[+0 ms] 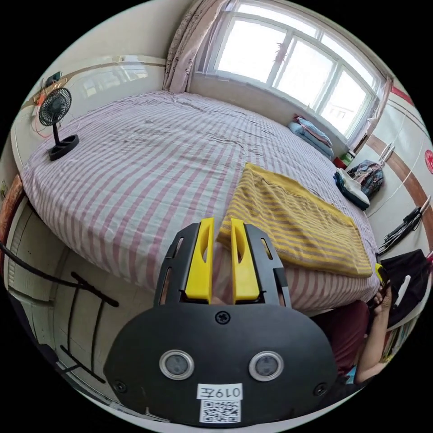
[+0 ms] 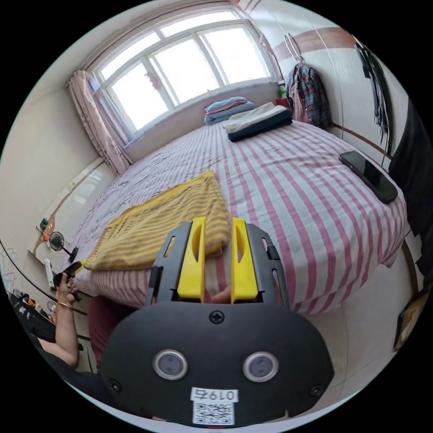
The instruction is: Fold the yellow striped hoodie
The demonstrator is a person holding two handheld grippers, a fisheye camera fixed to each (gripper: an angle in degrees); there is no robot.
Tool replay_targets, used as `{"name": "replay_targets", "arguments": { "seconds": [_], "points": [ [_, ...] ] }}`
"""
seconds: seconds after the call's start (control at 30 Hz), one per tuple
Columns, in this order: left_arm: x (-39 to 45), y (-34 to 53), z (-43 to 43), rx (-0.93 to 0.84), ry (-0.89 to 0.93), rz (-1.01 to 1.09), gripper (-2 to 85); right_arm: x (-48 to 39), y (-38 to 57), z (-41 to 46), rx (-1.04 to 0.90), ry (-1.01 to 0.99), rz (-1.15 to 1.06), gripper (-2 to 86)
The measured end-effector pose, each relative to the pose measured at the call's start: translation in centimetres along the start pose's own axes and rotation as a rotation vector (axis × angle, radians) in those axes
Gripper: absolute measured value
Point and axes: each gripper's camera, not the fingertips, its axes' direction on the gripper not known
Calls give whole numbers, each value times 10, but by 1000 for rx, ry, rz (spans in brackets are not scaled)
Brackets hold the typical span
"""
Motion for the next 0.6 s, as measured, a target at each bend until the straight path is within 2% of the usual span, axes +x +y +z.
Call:
{"name": "replay_targets", "arguments": {
  "seconds": [0.17, 0.53, 0.6],
  "points": [
    [-33, 22, -2, 6, 172, -142, 57, 49, 25, 4, -92, -236, 141, 100],
    [-61, 35, -5, -45, 258, -171, 92, 84, 59, -11, -60, -348, 192, 91],
    [-63, 37, -9, -31, 320, -184, 97, 89, 64, -14, -47, -362, 200, 90]
  ]
}}
